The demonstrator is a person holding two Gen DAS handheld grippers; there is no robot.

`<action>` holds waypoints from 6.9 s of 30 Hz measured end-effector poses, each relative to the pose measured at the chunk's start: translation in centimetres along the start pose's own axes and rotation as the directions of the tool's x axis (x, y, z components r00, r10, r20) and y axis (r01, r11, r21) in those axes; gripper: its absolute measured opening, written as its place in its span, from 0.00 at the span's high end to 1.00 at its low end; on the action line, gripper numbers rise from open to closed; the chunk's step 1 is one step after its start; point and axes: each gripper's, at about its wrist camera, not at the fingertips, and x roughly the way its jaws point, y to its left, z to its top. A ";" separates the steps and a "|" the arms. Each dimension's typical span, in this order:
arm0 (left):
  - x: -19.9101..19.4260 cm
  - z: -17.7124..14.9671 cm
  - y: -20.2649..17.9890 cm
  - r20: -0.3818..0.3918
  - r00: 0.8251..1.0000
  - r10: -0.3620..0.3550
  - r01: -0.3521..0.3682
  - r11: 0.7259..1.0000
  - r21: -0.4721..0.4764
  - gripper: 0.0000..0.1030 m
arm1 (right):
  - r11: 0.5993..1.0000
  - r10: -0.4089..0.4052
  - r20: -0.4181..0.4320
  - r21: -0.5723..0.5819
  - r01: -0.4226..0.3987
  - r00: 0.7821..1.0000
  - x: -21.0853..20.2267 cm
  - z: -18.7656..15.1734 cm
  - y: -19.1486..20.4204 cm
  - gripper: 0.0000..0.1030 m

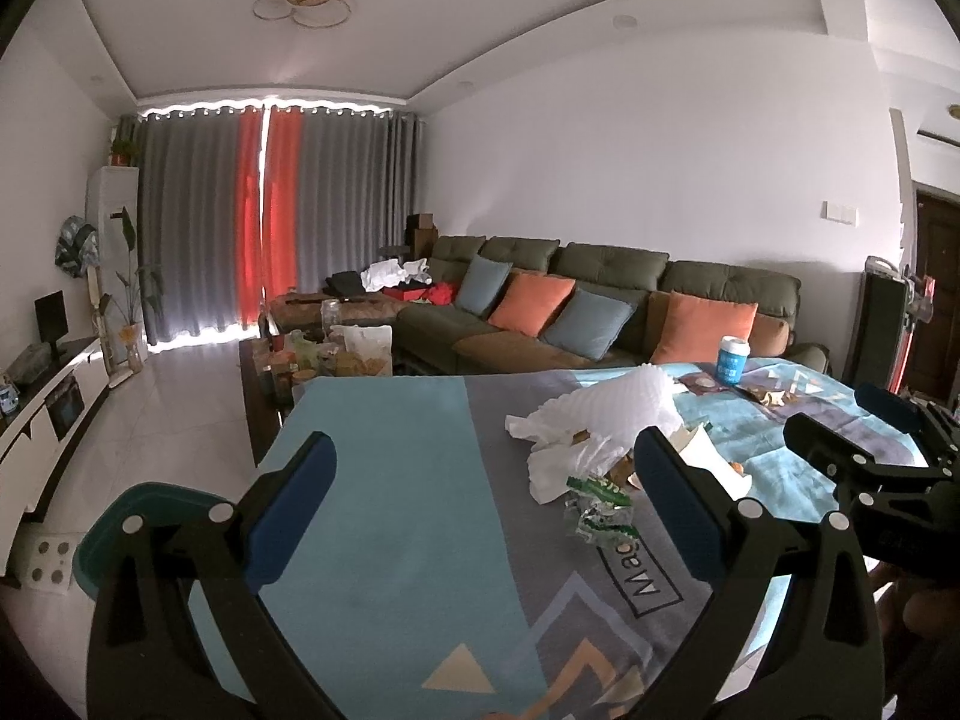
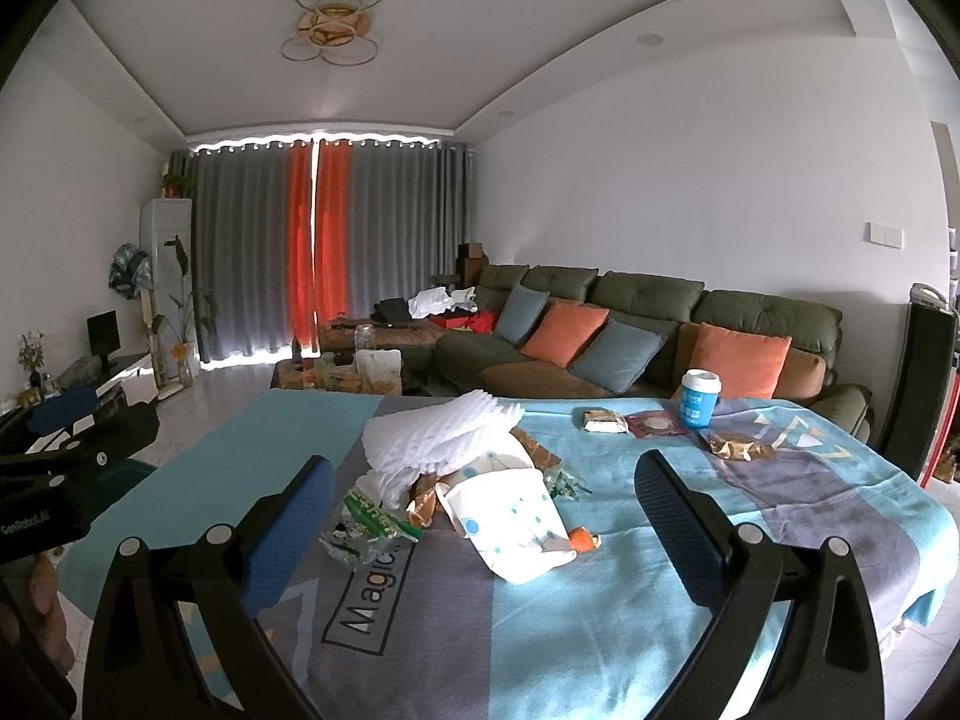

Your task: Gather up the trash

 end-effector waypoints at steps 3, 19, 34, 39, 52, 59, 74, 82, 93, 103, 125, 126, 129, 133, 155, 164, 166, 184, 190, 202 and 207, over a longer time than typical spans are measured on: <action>0.1 0.1 0.2 -0.014 1.000 -0.007 0.007 1.000 -0.006 0.05 | 1.000 -0.004 -0.003 -0.003 0.004 1.000 0.0 0.0 -0.3 0.06; 2.0 0.3 0.7 -0.050 0.999 -0.019 0.018 1.000 -0.019 0.05 | 0.999 -0.021 -0.025 -0.024 0.021 0.999 1.7 0.1 -1.0 0.06; 7.8 -1.0 -0.8 -0.233 0.968 -0.096 0.094 0.995 -0.023 0.05 | 0.990 -0.059 -0.219 -0.137 0.029 0.974 7.6 -2.1 -0.8 0.06; 11.0 -2.1 -1.5 -0.305 0.943 -0.133 0.127 0.991 -0.039 0.05 | 0.973 -0.093 -0.256 -0.227 0.034 0.962 9.3 -2.8 -0.2 0.07; 16.9 -4.3 -4.0 -0.450 0.864 -0.227 0.208 0.974 -0.091 0.05 | 0.946 -0.119 -0.342 -0.324 0.002 0.932 11.8 -4.2 0.4 0.42; 18.7 -5.3 -5.7 -0.493 0.830 -0.260 0.241 0.965 -0.104 0.05 | 0.936 -0.120 -0.343 -0.353 -0.010 0.932 12.1 -4.5 0.7 0.64; 20.7 -6.6 -8.0 -0.538 0.794 -0.282 0.251 0.959 -0.133 0.40 | 0.954 -0.108 -0.324 -0.299 0.006 0.940 11.2 -3.8 -0.2 0.66; 19.9 -6.1 -7.7 -0.516 0.807 -0.289 0.262 0.957 -0.127 0.60 | 0.961 -0.100 -0.314 -0.276 0.010 0.944 10.5 -3.4 -0.3 0.67; 14.8 -3.7 -4.4 -0.417 0.871 -0.259 0.239 0.966 -0.100 0.60 | 0.963 -0.136 -0.213 -0.258 0.079 0.967 7.7 -0.6 -0.8 0.67; 9.6 -1.1 2.3 -0.300 0.942 -0.153 0.121 0.985 -0.124 0.60 | 0.949 -0.062 -0.055 -0.312 0.042 0.997 5.6 3.7 2.6 0.67; 1.7 -0.5 22.1 -0.268 0.917 0.295 -0.344 0.925 -0.161 0.59 | 0.740 0.574 -0.220 -0.273 -0.615 0.788 12.3 7.6 23.0 0.67; 1.4 -0.6 23.1 -0.274 0.909 0.314 -0.366 0.916 -0.164 0.59 | 0.725 0.593 -0.237 -0.259 -0.638 0.770 12.8 7.8 23.9 0.67; 0.4 -1.1 25.5 -0.292 0.886 0.361 -0.418 0.893 -0.165 0.59 | 0.677 0.636 -0.294 -0.231 -0.698 0.714 14.5 7.5 26.8 0.67; 0.0 -2.1 28.7 -0.327 0.857 0.397 -0.467 0.868 -0.170 0.59 | 0.614 0.682 -0.386 -0.158 -0.773 0.621 16.1 6.4 30.6 0.67; 10.2 -10.9 37.1 -0.541 0.782 0.309 -0.505 0.824 -0.259 0.59 | 0.567 0.600 -0.754 0.164 -0.807 0.268 24.2 -2.4 42.1 0.66; 12.1 -13.3 37.9 -0.578 0.767 0.279 -0.498 0.826 -0.263 0.55 | 0.560 0.539 -0.818 0.171 -0.811 0.200 24.8 -4.0 44.2 0.59; 12.7 -13.3 38.0 -0.579 0.765 0.283 -0.500 0.828 -0.255 0.52 | 0.570 0.538 -0.816 0.166 -0.805 0.213 25.0 -3.9 44.2 0.44; 9.7 -10.6 36.8 -0.493 0.787 0.371 -0.537 0.805 -0.251 0.05 | 0.600 0.644 -0.657 0.115 -0.792 0.392 23.8 2.3 38.1 0.38; 5.7 -7.8 35.1 -0.440 0.797 0.413 -0.559 0.782 -0.278 0.05 | 0.611 0.680 -0.574 0.100 -0.785 0.456 22.6 4.2 34.4 0.20; 0.6 -0.3 27.0 -0.266 0.863 0.430 -0.498 0.813 -0.301 0.05 | 0.718 0.628 -0.451 0.022 -0.696 0.634 19.9 5.3 26.4 0.06; 0.4 1.7 22.1 -0.199 0.895 0.398 -0.437 0.872 -0.221 0.05 | 0.759 0.608 -0.402 0.042 -0.649 0.685 18.8 5.4 22.5 0.06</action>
